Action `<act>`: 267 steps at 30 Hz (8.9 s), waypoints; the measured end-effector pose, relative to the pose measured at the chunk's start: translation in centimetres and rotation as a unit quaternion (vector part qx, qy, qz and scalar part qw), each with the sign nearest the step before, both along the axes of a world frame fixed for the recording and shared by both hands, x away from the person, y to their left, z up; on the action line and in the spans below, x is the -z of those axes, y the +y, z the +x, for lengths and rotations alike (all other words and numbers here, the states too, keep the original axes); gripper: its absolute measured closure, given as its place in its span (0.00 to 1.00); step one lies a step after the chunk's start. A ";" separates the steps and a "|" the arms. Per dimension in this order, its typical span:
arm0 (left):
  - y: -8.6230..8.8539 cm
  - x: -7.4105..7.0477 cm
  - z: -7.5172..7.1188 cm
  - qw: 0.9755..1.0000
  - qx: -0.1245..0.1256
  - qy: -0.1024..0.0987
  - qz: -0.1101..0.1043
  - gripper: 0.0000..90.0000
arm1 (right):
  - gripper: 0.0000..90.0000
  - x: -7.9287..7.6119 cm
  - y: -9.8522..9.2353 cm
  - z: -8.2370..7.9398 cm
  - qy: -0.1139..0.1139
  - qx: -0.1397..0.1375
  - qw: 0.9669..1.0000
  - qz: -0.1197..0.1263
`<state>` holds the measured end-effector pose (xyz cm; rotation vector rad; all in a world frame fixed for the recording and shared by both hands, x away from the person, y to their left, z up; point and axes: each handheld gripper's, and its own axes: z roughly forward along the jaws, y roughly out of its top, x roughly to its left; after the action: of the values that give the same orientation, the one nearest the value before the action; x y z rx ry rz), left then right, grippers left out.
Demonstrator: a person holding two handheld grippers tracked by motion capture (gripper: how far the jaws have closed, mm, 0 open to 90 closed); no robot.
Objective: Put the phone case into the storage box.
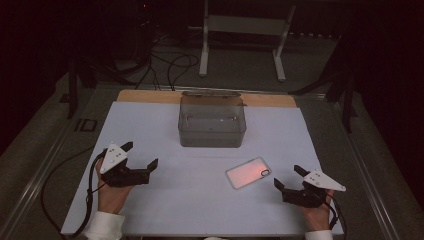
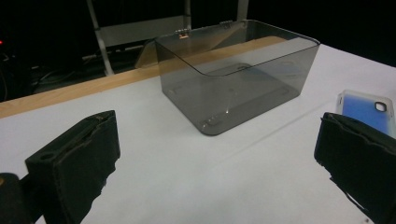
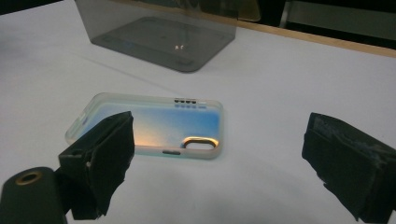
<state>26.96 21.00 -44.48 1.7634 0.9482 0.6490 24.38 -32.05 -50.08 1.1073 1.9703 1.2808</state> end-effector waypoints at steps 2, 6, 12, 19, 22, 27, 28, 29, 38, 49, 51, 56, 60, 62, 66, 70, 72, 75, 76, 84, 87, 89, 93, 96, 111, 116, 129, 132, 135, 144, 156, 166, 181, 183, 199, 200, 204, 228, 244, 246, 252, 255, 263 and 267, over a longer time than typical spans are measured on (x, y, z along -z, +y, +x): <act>-0.2 0.0 0.2 1.000 0.002 0.002 0.002 0.01 | 0.10 0.0 0.0 0.0 0.000 0.000 1.000 0.000; -0.7 -0.1 0.6 1.000 0.007 0.005 0.004 0.01 | 0.11 0.0 0.0 0.0 0.001 0.000 1.000 -0.002; -1.4 -0.1 1.1 1.000 0.017 0.008 0.005 0.01 | 0.10 0.0 0.0 0.1 0.001 0.000 1.000 -0.001; -2.2 -0.2 1.6 1.000 0.027 0.010 0.009 0.02 | 0.10 0.0 0.0 0.0 0.002 0.000 1.000 -0.002; -2.6 -0.2 1.8 0.999 0.030 0.011 0.010 0.02 | 0.10 0.0 0.0 0.1 0.001 0.000 1.000 -0.003; -3.5 -0.4 2.1 0.999 0.041 0.011 0.016 0.02 | 0.10 0.1 0.0 0.1 0.002 -0.001 1.000 -0.002; -3.7 -0.5 2.2 0.999 0.042 0.010 0.017 0.02 | 0.10 0.1 0.0 0.1 0.002 -0.001 1.000 -0.002; -4.0 -0.5 2.4 0.999 0.046 0.011 0.020 0.02 | 0.10 0.1 0.0 0.1 0.001 -0.002 1.000 -0.002; -6.5 -0.4 3.6 0.997 0.070 0.019 0.029 0.02 | 0.10 0.1 -0.1 0.1 0.002 0.000 1.000 0.000; -8.7 -0.1 4.4 0.995 0.092 0.026 0.036 0.02 | 0.10 0.1 -0.1 0.1 0.003 0.000 1.000 0.001; -9.0 -0.1 4.5 0.994 0.096 0.028 0.036 0.03 | 0.10 0.1 -0.1 0.1 0.003 -0.001 1.000 0.000; -10.0 0.1 5.0 0.993 0.104 0.037 0.036 0.03 | 0.10 0.0 -0.1 0.1 0.002 -0.001 1.000 0.000; -10.6 0.4 5.3 0.992 0.111 0.045 0.040 0.04 | 0.10 0.0 -0.1 0.1 0.002 0.000 1.000 0.001; -10.9 0.5 5.4 0.992 0.113 0.048 0.043 0.04 | 0.10 0.0 -0.1 0.1 0.002 -0.001 1.000 0.000; -11.4 0.6 5.7 0.990 0.119 0.054 0.049 0.04 | 0.10 0.1 -0.1 0.1 0.002 -0.002 1.000 0.000; -11.9 0.7 5.9 0.989 0.125 0.059 0.053 0.05 | 0.10 0.1 -0.1 0.1 0.003 -0.003 1.000 -0.001; -12.3 0.7 6.1 0.988 0.128 0.061 0.057 0.05 | 0.10 0.1 -0.1 0.1 0.003 -0.002 1.000 -0.001; -12.7 0.8 6.2 0.987 0.131 0.062 0.062 0.05 | 0.10 0.1 -0.1 0.1 0.004 -0.003 1.000 -0.002; -12.9 0.8 6.3 0.987 0.133 0.062 0.064 0.05 | 0.10 0.1 -0.1 0.1 0.004 -0.003 1.000 -0.002; -14.2 1.0 6.6 0.984 0.146 0.064 0.074 0.06 | 0.10 0.1 -0.1 0.1 0.004 -0.003 1.000 -0.002; -14.5 1.0 6.9 0.984 0.151 0.067 0.070 0.05 | 0.10 0.1 -0.1 0.1 0.004 -0.003 1.000 -0.002; -14.7 1.0 7.0 0.983 0.153 0.069 0.070 0.05 | 0.10 0.1 -0.1 0.1 0.004 -0.004 1.000 -0.002; -15.0 1.0 7.2 0.982 0.157 0.070 0.075 0.05 | 0.10 0.1 -0.1 0.1 0.004 -0.004 1.000 -0.002; -15.3 1.2 7.3 0.982 0.159 0.073 0.077 0.05 | 0.11 0.1 -0.1 0.1 0.003 -0.004 1.000 -0.002; -16.6 1.8 7.8 0.978 0.174 0.087 0.076 0.08 | 0.10 0.1 -0.1 0.2 0.004 -0.005 1.000 -0.002; -16.9 2.0 8.0 0.978 0.175 0.086 0.079 0.08 | 0.10 0.1 -0.1 0.2 0.004 -0.005 1.000 -0.002; -18.1 2.6 8.3 0.974 0.181 0.097 0.093 0.07 | 0.10 0.1 -0.1 0.2 0.004 -0.005 1.000 -0.001; -18.4 2.8 8.3 0.973 0.184 0.102 0.095 0.08 | 0.11 0.1 -0.1 0.2 0.004 -0.004 1.000 -0.001; -18.8 3.0 8.4 0.972 0.187 0.107 0.096 0.08 | 0.11 0.1 -0.1 0.2 0.004 -0.004 1.000 -0.002; -19.5 3.5 8.6 0.969 0.194 0.118 0.100 0.08 | 0.10 0.1 -0.1 0.2 0.003 -0.004 1.000 -0.001; -20.4 4.1 8.8 0.962 0.209 0.136 0.110 0.09 | 0.10 0.1 -0.1 0.2 0.004 -0.005 1.000 -0.002; -20.8 4.5 8.9 0.959 0.216 0.144 0.113 0.12 | 0.11 0.1 -0.1 0.2 0.004 -0.005 1.000 -0.002; -22.3 5.1 9.2 0.952 0.230 0.162 0.122 0.15 | 0.10 0.1 -0.1 0.2 0.004 -0.006 1.000 -0.004; -22.5 5.2 9.3 0.949 0.234 0.168 0.125 0.16 | 0.11 0.1 -0.1 0.2 0.004 -0.006 1.000 -0.003; -23.9 5.8 9.4 0.943 0.231 0.190 0.143 0.33 | 0.11 0.1 -0.1 0.2 0.005 -0.006 1.000 -0.002; -23.9 5.8 9.5 0.942 0.233 0.192 0.145 0.36 | 0.11 0.1 -0.1 0.3 0.005 -0.006 1.000 -0.003; -24.1 6.0 9.6 0.936 0.241 0.207 0.151 0.49 | 0.10 0.1 -0.1 0.3 0.005 -0.006 1.000 -0.003; -24.8 6.5 9.9 0.917 0.256 0.236 0.192 0.98 | 0.11 0.1 -0.1 0.3 0.006 -0.006 1.000 -0.004; -23.3 5.3 9.4 0.934 0.235 0.213 0.167 0.99 | 0.10 0.1 -0.1 0.3 0.007 -0.004 1.000 -0.004; -23.2 5.0 9.2 0.937 0.233 0.207 0.161 0.99 | 0.11 0.1 -0.1 0.3 0.008 -0.004 1.000 -0.004; -22.6 4.3 8.8 0.942 0.224 0.197 0.151 0.99 | 0.10 0.1 -0.1 0.3 0.009 -0.006 1.000 -0.005; -22.1 3.8 8.7 0.946 0.218 0.191 0.146 0.99 | 0.10 0.2 -0.1 0.3 0.009 -0.006 1.000 -0.006; -21.2 2.9 8.6 0.953 0.203 0.179 0.136 0.99 | 0.10 0.2 -0.1 0.3 0.010 -0.008 1.000 -0.007; -20.9 2.4 8.5 0.956 0.199 0.171 0.132 0.99 | 0.10 0.2 0.0 0.4 0.010 -0.008 1.000 -0.007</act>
<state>35.43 0.06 -46.89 2.2778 0.7163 0.2167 24.74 -32.08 -50.29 1.1034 2.0042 1.2667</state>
